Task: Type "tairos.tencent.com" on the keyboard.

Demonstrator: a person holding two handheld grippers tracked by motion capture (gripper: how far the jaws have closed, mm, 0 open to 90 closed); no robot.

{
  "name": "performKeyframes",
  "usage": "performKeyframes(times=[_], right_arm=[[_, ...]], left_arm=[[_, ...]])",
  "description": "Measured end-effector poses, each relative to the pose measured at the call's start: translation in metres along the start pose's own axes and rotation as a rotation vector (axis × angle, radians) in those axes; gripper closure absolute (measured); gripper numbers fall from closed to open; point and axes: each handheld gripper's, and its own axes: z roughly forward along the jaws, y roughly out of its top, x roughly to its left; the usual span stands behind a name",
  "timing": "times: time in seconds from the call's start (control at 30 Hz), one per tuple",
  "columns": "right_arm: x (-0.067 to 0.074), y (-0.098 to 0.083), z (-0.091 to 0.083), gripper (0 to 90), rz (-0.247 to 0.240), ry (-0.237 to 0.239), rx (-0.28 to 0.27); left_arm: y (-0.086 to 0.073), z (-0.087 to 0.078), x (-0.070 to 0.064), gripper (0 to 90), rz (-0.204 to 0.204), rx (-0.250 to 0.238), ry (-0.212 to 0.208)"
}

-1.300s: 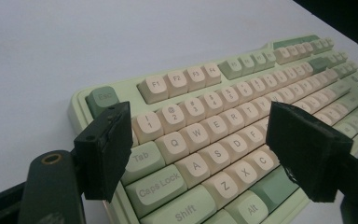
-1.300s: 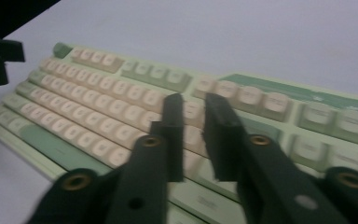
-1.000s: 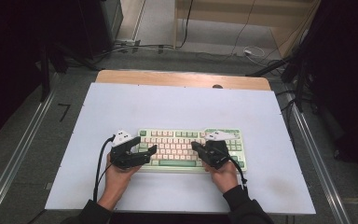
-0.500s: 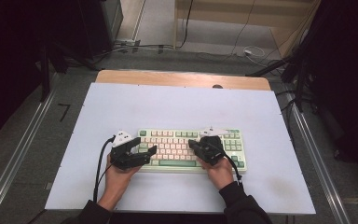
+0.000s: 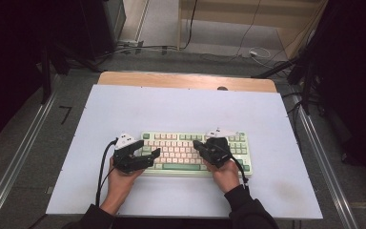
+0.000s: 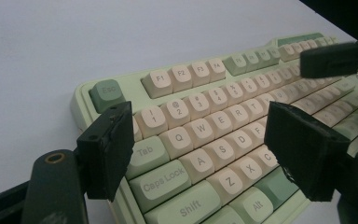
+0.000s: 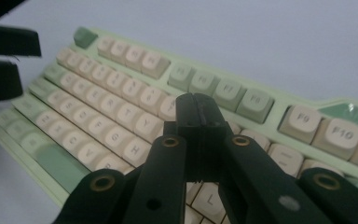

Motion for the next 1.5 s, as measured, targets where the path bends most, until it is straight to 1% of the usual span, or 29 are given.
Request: performKeyframes(times=[0.07, 0.1, 0.17, 0.2, 0.27, 0.37, 0.5, 0.57, 0.63, 0.7, 0.77, 0.8, 0.83, 0.87, 0.93, 0.97, 1.03, 1.1, 1.23, 1.33, 1.4, 1.5], right_arm=[[-0.002, 0.002, -0.006, 70.3, 0.009, 0.017, -0.036], [-0.002, 0.003, -0.009, 62.1, 0.008, 0.026, -0.047], [-0.004, 0.004, -0.013, 41.4, 0.006, 0.019, -0.068], [-0.005, 0.004, -0.014, 34.8, 0.007, 0.020, -0.068], [-0.007, 0.004, -0.016, 26.4, 0.005, 0.008, -0.067], [-0.012, 0.005, -0.020, 20.5, 0.021, 0.001, -0.081], [-0.015, 0.004, -0.024, 18.8, 0.028, -0.006, -0.085], [-0.016, 0.004, -0.027, 18.8, 0.028, -0.011, -0.083], [-0.018, 0.004, -0.029, 18.8, 0.029, -0.014, -0.092], [-0.020, 0.005, -0.032, 19.0, 0.042, -0.014, -0.104], [-0.021, 0.005, -0.034, 19.1, 0.051, -0.015, -0.107], [-0.022, 0.005, -0.034, 19.2, 0.053, -0.016, -0.102], [-0.022, 0.005, -0.034, 19.2, 0.051, -0.018, -0.100], [-0.022, 0.005, -0.034, 19.2, 0.051, -0.018, -0.100], [-0.023, 0.005, -0.035, 19.6, 0.051, -0.022, -0.105], [-0.023, 0.005, -0.036, 19.8, 0.057, -0.022, -0.106], [-0.024, 0.005, -0.036, 19.8, 0.061, -0.020, -0.108], [-0.024, 0.005, -0.035, 19.9, 0.058, -0.019, -0.102], [-0.023, 0.004, -0.035, 20.1, 0.051, -0.023, -0.096], [-0.023, 0.004, -0.035, 20.3, 0.057, -0.020, -0.100], [-0.022, 0.003, -0.034, 20.3, 0.056, -0.020, -0.093], [-0.022, 0.002, -0.032, 20.3, 0.054, -0.019, -0.081]], left_arm=[[0.001, -0.002, 0.000, 24.9, -0.002, -0.006, 0.000], [0.001, -0.002, 0.001, 24.9, -0.005, -0.011, 0.001], [0.002, -0.002, 0.001, 25.8, -0.013, -0.016, -0.005], [0.002, -0.001, 0.001, 25.8, -0.012, -0.012, -0.007], [0.002, 0.001, 0.001, 25.7, -0.016, -0.001, -0.015], [0.003, 0.001, 0.000, 25.7, -0.018, 0.003, -0.023], [0.006, 0.000, -0.002, 26.9, -0.012, -0.008, -0.024], [0.007, 0.002, -0.004, 27.6, -0.003, -0.003, -0.026], [0.008, 0.005, -0.006, 31.1, 0.003, -0.003, -0.034], [0.008, 0.006, -0.008, 36.2, 0.008, 0.004, -0.055], [0.009, 0.006, -0.009, 46.7, 0.012, -0.002, -0.074], [0.010, 0.006, -0.010, 63.7, 0.014, -0.005, -0.090], [0.011, 0.006, -0.010, 72.8, 0.015, -0.007, -0.106], [0.012, 0.008, -0.010, 72.8, 0.022, -0.002, -0.118], [0.015, 0.011, -0.013, 85.3, 0.042, 0.019, -0.128], [0.016, 0.012, -0.014, 90.0, 0.052, 0.025, -0.128], [0.017, 0.016, -0.017, 90.0, 0.069, 0.048, -0.127], [0.019, 0.019, -0.020, 90.0, 0.090, 0.059, -0.125], [0.022, 0.028, -0.025, 90.0, 0.099, 0.078, -0.126], [0.023, 0.035, -0.028, 90.0, 0.111, 0.102, -0.115], [0.023, 0.039, -0.029, 90.0, 0.118, 0.122, -0.103], [0.023, 0.044, -0.028, 90.0, 0.115, 0.136, -0.098]])
